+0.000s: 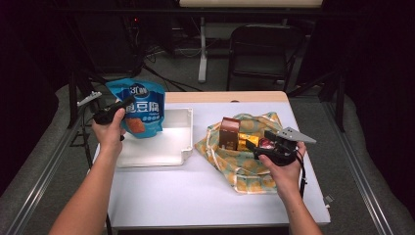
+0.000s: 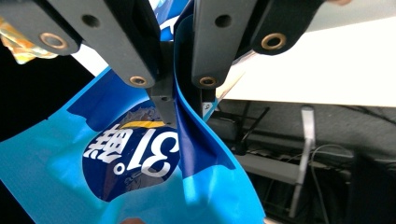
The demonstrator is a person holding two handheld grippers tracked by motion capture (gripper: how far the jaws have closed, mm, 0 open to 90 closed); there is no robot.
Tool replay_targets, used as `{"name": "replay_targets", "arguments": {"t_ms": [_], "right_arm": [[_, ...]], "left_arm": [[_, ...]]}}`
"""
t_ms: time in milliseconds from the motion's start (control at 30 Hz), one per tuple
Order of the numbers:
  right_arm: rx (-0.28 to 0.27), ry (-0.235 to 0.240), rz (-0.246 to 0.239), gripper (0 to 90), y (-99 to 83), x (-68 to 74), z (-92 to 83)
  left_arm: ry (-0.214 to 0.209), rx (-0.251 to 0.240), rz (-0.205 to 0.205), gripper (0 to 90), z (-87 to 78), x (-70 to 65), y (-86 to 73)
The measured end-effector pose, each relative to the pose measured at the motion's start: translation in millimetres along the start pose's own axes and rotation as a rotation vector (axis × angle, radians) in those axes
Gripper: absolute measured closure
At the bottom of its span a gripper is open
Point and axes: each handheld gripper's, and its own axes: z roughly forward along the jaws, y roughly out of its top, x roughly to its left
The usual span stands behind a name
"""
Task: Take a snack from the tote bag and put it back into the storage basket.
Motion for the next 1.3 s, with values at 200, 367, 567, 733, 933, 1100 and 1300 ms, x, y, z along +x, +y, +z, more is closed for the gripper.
{"name": "replay_targets", "arguments": {"t_ms": [200, 367, 567, 733, 933, 1100, 1300], "right_arm": [[0.007, 0.001, -0.004, 14.4, -2.7, -0.8, -0.5], [0.007, -0.001, 0.007, 14.5, -6.7, -1.8, 0.1], [0.017, -0.002, 0.009, 14.5, -10.0, -3.5, -0.5], [0.022, -0.004, 0.005, 14.5, -11.8, -2.9, -0.8], [0.019, -0.009, 0.006, 14.4, -12.6, -3.8, -2.1], [0.012, -0.008, 0.005, 14.4, -11.4, -4.0, -4.1], [0.01, -0.007, 0.006, 14.4, -11.4, -3.3, -2.9]], "left_arm": [[0.024, -0.014, -0.035, 90.0, -8.2, 14.4, -6.9], [0.063, 0.011, -0.016, 87.3, -15.5, 16.6, -5.8], [0.101, 0.028, -0.028, 68.0, -21.6, 17.7, -6.8], [0.166, 0.054, -0.008, 48.1, -27.1, 10.9, -5.0], [0.22, 0.079, 0.027, 24.6, -33.3, -0.3, -4.8], [0.232, 0.088, 0.049, 16.7, -38.7, -6.1, -5.2], [0.212, 0.065, 0.076, 15.7, -52.4, -18.9, -11.8]]}}
